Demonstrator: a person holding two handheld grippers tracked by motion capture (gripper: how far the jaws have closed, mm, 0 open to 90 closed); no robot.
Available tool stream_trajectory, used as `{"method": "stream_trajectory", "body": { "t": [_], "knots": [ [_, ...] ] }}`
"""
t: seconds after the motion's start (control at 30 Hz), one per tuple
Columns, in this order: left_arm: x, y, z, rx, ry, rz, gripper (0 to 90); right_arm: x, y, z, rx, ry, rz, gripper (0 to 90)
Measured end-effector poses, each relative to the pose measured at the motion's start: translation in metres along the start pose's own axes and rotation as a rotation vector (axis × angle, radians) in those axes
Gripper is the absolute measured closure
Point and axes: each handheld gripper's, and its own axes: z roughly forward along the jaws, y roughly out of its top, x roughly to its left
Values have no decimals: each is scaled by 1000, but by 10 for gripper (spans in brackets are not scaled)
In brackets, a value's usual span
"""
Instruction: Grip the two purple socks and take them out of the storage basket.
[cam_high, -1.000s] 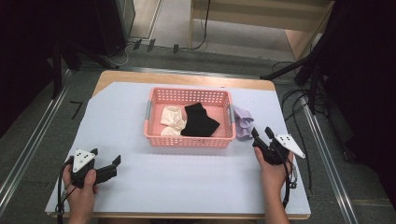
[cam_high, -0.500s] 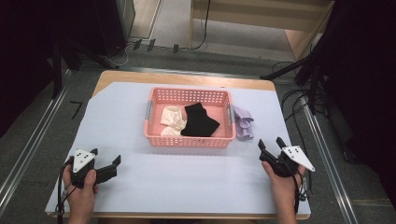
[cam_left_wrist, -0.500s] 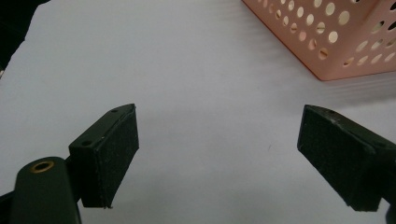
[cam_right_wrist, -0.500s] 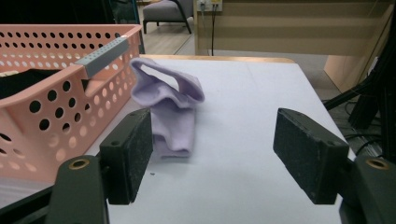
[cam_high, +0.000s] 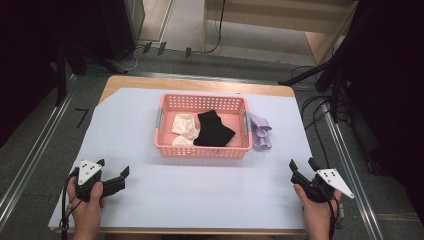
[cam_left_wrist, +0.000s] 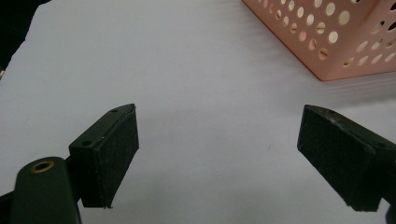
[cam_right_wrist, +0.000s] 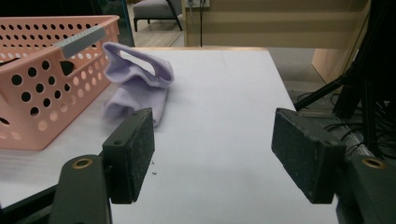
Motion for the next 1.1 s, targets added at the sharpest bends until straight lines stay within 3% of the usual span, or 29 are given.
{"method": "stream_trajectory", "body": {
  "t": [0.27,0.43,0.6,0.7,0.73,0.87,0.97,1.1],
  "knots": [
    [0,0,0,-2,3,0,133,-12,-6,-15,3,-8,4,304],
    [0,0,0,-1,1,-2,132,-17,-8,-24,17,-15,-28,304],
    [0,0,0,0,1,-3,132,-22,-12,-33,-10,-1,-6,297],
    [1,0,0,2,0,-4,132,-23,-13,-35,-36,10,-10,304],
    [1,0,0,1,0,-4,132,-22,-14,-36,-35,30,-15,309],
    [1,0,0,3,-4,-9,132,-22,-13,-34,-15,31,-19,363],
    [2,0,0,3,-5,-8,132,-20,-13,-31,14,13,-31,257],
    [1,0,1,3,-1,-10,132,-20,-13,-31,9,17,-23,273]
  ]
}}
